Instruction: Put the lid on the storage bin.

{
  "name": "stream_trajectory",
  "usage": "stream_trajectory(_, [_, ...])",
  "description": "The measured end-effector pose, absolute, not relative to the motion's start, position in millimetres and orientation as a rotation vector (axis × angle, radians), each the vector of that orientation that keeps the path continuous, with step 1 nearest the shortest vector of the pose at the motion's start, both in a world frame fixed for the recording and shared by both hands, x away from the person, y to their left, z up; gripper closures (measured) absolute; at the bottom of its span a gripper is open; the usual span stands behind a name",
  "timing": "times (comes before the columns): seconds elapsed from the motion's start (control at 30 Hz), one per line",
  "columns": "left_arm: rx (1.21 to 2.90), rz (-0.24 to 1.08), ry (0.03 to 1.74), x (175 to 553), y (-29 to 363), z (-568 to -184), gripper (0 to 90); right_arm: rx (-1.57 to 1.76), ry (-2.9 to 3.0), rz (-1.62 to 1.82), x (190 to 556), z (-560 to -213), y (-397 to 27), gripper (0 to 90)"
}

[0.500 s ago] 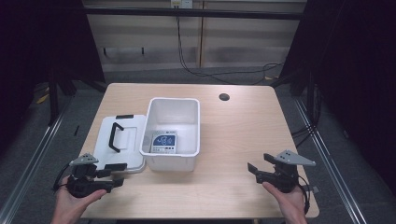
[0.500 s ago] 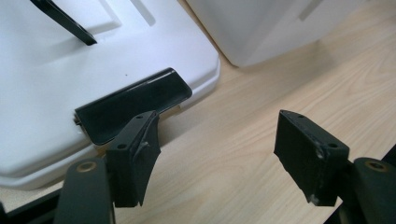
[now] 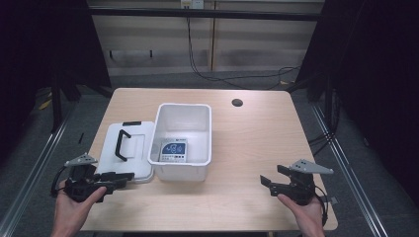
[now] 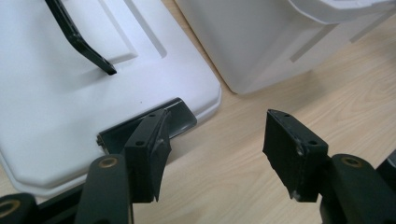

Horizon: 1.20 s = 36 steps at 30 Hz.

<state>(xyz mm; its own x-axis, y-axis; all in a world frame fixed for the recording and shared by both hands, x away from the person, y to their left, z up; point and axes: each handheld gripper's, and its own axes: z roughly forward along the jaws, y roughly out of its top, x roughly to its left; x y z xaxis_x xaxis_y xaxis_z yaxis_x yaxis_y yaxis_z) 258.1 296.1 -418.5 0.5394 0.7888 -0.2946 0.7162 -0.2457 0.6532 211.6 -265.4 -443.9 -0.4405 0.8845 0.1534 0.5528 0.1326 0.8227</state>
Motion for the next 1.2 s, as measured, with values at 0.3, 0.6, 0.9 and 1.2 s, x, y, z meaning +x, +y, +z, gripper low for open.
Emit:
stream_trajectory(0.3, [2.076,0.102,1.300,277,297,-411,36.1,1.401,2.104,1.217,212,-446,-262,21.9])
stream_trajectory(0.6, [2.097,0.157,1.296,293,284,-393,43.0,1.402,2.112,1.202,213,-447,-259,19.6])
stream_trajectory(0.9, [2.087,0.134,1.357,312,285,-389,48.8,1.383,2.117,1.210,213,-447,-258,18.7])
stream_trajectory(1.2, [2.123,0.133,1.416,335,286,-384,47.4,1.366,2.147,1.202,215,-448,-255,17.5])
